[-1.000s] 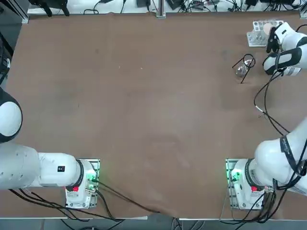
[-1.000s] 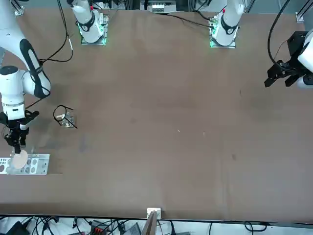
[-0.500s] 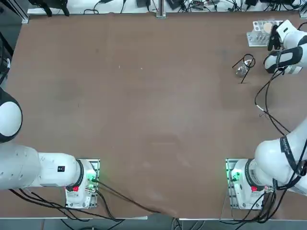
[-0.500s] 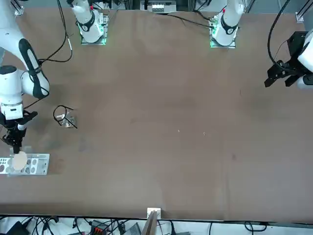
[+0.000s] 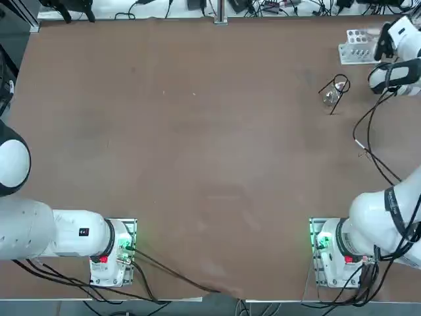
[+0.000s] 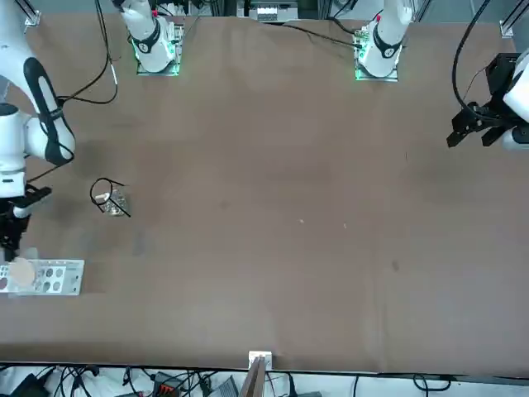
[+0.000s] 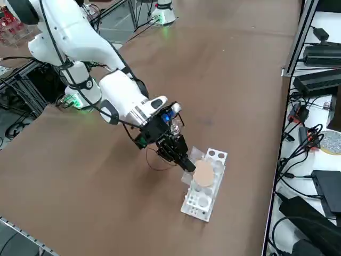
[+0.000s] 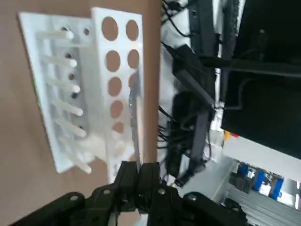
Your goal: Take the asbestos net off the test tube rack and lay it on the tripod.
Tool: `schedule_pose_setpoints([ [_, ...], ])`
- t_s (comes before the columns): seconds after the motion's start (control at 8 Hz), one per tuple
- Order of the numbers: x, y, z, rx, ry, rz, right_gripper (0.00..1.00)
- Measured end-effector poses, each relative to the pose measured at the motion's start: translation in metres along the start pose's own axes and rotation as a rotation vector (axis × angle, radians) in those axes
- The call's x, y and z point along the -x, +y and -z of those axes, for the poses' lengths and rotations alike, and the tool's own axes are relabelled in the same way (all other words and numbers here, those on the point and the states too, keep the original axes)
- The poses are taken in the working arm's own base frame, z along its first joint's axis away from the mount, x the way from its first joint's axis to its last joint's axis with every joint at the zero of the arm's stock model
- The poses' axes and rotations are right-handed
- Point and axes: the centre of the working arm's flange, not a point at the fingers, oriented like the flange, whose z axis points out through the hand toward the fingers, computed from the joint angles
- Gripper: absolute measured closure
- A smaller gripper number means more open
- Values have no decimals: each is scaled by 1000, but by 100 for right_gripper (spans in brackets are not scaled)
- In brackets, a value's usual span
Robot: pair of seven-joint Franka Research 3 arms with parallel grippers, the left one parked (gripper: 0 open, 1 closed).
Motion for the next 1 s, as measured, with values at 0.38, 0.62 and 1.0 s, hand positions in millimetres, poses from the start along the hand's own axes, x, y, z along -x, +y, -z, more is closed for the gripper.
schedule_pose_setpoints([
  [0.38, 19, 41, 20, -39, -41, -57, 98],
  [0.62, 31, 77, 27, -92, -77, -119, 98],
  [1.0, 22, 122, 29, -145, -103, -283, 98],
])
